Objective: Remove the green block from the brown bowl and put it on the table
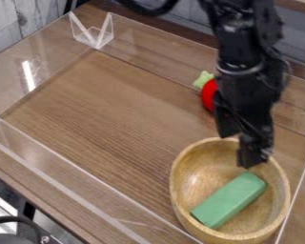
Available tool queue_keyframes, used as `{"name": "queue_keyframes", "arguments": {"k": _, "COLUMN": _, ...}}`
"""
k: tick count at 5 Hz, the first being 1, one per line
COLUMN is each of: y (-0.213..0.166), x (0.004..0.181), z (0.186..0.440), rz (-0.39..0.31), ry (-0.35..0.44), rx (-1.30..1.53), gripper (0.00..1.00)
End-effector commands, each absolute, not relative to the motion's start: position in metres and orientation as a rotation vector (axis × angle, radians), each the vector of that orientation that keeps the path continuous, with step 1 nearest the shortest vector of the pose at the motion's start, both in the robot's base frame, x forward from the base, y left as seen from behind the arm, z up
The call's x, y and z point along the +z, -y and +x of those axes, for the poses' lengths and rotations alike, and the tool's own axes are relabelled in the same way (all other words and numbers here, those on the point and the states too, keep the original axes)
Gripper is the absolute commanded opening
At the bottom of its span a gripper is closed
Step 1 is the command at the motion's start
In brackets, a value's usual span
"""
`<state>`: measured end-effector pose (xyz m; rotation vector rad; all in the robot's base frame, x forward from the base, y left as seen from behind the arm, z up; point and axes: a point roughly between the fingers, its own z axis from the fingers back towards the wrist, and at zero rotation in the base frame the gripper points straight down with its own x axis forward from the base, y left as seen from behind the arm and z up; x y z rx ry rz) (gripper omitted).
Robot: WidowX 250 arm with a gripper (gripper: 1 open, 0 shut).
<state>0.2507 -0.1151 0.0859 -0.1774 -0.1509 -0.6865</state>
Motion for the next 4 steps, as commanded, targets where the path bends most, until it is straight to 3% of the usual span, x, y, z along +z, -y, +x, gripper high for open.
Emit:
{"name": "queue_keyframes", "arguments": {"k": 1, "y": 0.132, "x": 0.083, "z": 0.251, "rz": -0.164, "ry": 0.163, "rx": -0.598, "gripper": 1.00}}
{"name": "queue_keyframes", "arguments": {"k": 3, "y": 0.131, "x": 0.081, "z": 0.234, "rz": -0.116, "ry": 0.104, "rx": -0.474, "gripper": 1.00}}
{"name": "queue_keyframes", "arguments": {"k": 4, "y": 0.144, "x": 0.092, "z": 0.226, "rz": -0.084, "ry": 0.083, "rx": -0.387, "gripper": 1.00}}
